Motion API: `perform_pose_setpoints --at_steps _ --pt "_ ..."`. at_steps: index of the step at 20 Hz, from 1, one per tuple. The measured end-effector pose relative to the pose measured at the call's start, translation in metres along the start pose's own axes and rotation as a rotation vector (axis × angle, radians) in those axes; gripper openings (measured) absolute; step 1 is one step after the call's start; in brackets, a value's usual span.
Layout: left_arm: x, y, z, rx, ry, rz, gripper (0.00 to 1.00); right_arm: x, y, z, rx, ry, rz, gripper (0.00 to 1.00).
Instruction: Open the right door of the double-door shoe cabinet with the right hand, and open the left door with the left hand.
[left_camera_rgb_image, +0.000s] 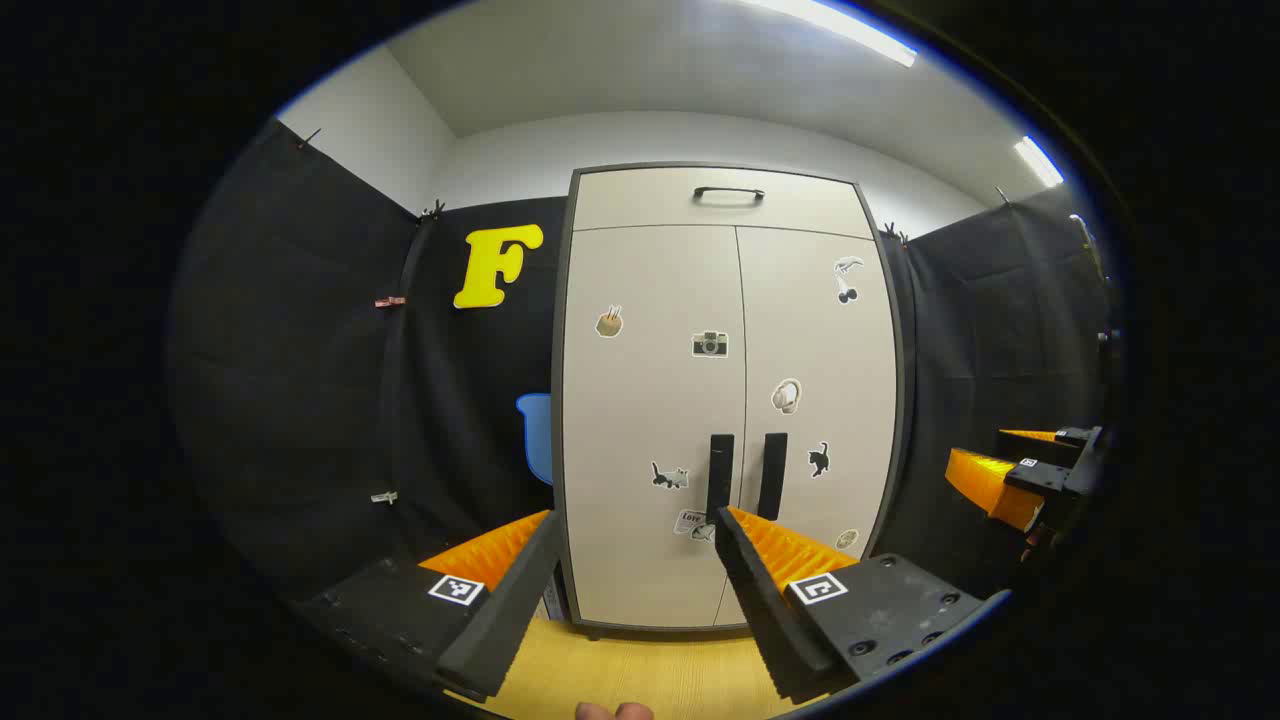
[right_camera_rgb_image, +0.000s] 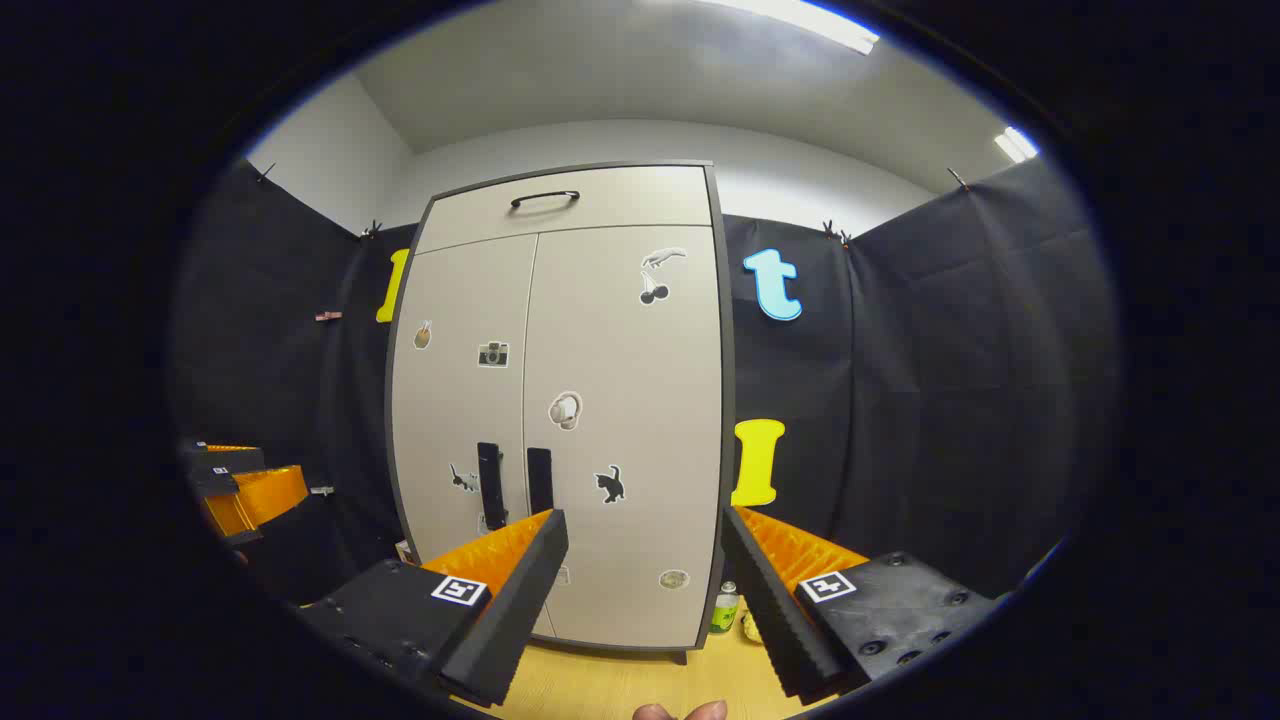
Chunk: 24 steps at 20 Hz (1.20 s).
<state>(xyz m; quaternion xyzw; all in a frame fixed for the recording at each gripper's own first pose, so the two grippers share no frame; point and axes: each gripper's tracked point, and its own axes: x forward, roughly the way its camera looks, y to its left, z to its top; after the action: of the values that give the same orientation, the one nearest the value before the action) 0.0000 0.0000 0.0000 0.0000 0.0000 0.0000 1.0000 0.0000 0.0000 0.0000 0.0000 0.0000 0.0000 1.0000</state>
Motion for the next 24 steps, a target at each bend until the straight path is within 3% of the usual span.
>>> perform_pose_setpoints --at_steps 24 --pt "0.000 0.010 0.000 -0.014 -0.004 -0.018 0.95 0.009 0.031 0.001 -0.001 0.011 0.055 0.97"
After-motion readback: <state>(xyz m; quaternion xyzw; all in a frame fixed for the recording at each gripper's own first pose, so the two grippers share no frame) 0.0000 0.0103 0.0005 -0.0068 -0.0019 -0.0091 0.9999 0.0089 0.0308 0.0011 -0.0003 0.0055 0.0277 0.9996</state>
